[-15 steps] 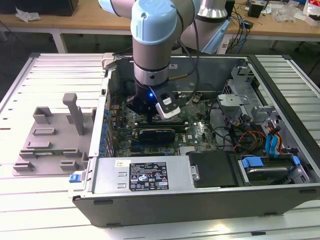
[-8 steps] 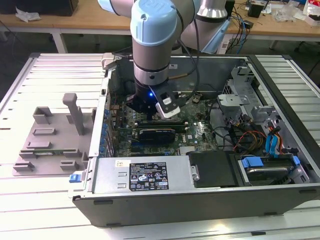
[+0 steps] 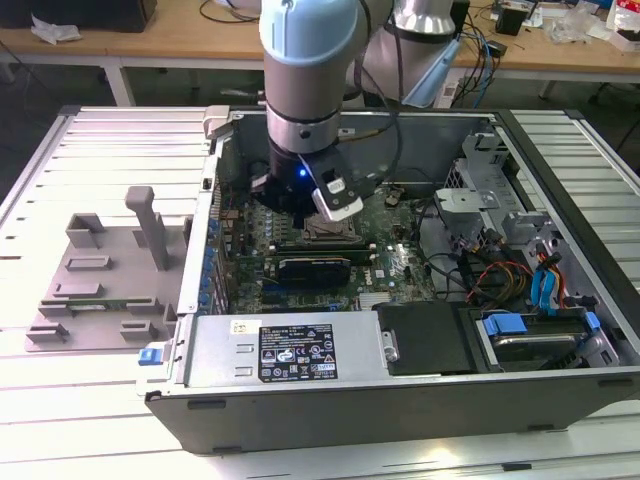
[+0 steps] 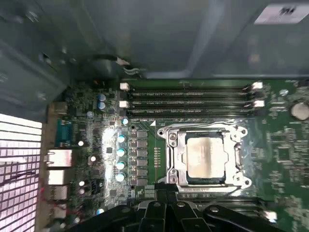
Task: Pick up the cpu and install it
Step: 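Install the second cpu locking lever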
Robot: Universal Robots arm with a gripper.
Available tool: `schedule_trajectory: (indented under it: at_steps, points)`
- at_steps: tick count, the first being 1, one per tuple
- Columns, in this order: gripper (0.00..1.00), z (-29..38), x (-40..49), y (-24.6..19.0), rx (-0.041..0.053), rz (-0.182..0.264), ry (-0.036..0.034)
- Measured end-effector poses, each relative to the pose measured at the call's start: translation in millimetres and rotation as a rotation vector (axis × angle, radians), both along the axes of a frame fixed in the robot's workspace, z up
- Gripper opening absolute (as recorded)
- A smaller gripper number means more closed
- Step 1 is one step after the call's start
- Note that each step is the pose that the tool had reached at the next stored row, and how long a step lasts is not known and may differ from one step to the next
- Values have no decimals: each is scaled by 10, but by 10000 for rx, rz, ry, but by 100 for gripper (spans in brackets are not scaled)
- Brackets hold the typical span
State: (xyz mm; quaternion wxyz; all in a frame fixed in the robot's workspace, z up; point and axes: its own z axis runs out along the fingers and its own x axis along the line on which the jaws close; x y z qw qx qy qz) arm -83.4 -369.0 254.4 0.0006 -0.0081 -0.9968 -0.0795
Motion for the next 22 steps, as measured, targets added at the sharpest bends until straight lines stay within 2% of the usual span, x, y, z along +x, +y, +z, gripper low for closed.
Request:
schedule_trajectory:
  at_steps: [1, 3, 5, 6, 8, 10, 16, 21, 22]
  points:
    - [11, 19, 12, 0, -1, 0, 1]
    - [11, 12, 180, 0, -31, 1, 13]
    - [11, 5, 303, -3, -50, 1, 19]
    - [11, 3, 314, -52, -53, -1, 19]
    - [11, -11, 314, -156, -52, -1, 18]
    - [11, -28, 312, -210, -54, 1, 20]
    - [11, -148, 214, -218, 99, 1, 20]
    - [11, -234, 135, -218, 154, 0, 19]
    - [11, -270, 119, -217, 159, 0, 20]
